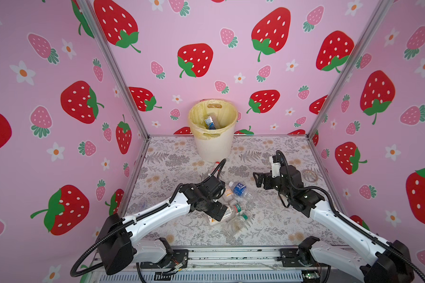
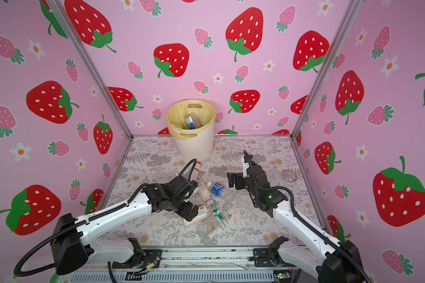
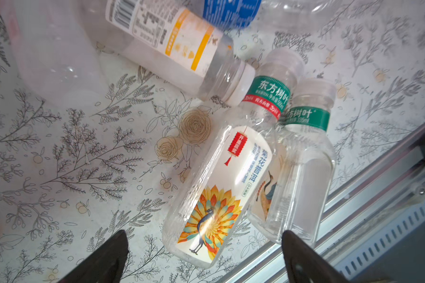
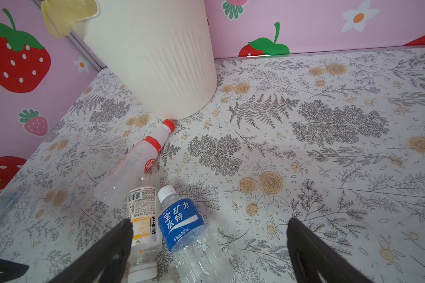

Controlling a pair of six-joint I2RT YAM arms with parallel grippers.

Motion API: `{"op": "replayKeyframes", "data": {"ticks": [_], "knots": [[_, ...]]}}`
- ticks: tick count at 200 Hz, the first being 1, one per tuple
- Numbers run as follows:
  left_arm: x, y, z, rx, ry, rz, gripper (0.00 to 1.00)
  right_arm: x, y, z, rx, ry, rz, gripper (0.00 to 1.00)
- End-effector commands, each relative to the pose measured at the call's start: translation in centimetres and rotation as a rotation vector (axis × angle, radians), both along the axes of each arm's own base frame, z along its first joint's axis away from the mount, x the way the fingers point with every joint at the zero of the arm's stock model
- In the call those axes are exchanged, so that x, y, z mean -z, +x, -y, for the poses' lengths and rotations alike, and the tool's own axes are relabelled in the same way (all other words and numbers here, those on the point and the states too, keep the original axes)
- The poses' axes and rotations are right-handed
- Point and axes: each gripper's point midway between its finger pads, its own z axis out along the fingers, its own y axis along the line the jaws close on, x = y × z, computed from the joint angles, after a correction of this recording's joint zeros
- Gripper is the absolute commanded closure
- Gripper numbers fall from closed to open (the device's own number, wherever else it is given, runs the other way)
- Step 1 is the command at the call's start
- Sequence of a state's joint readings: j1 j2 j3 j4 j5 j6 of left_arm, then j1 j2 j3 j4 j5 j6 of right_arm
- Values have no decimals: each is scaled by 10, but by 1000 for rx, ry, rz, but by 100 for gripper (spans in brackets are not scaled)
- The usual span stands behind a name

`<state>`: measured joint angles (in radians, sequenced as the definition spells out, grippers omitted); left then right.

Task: Throw the plastic bottles in the bin
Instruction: 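Lower the left gripper onto the sunflower-labelled tea bottle and close on it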

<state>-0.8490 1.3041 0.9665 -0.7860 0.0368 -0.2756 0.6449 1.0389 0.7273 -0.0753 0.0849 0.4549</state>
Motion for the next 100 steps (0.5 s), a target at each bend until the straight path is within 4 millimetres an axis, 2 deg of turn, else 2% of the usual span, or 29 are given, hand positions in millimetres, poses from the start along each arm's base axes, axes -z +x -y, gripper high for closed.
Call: {"op": "replayKeyframes", "data": {"ticks": [1, 42, 100], "knots": [[11, -5, -2, -17, 5, -21, 1, 3, -2, 4, 16, 18, -14, 1], [33, -9, 1, -21, 2, -60, 1, 4, -3, 6, 22, 22, -18, 1], [47, -8, 0, 1, 55, -73, 10, 7, -4, 8, 30, 19, -23, 1]]}}
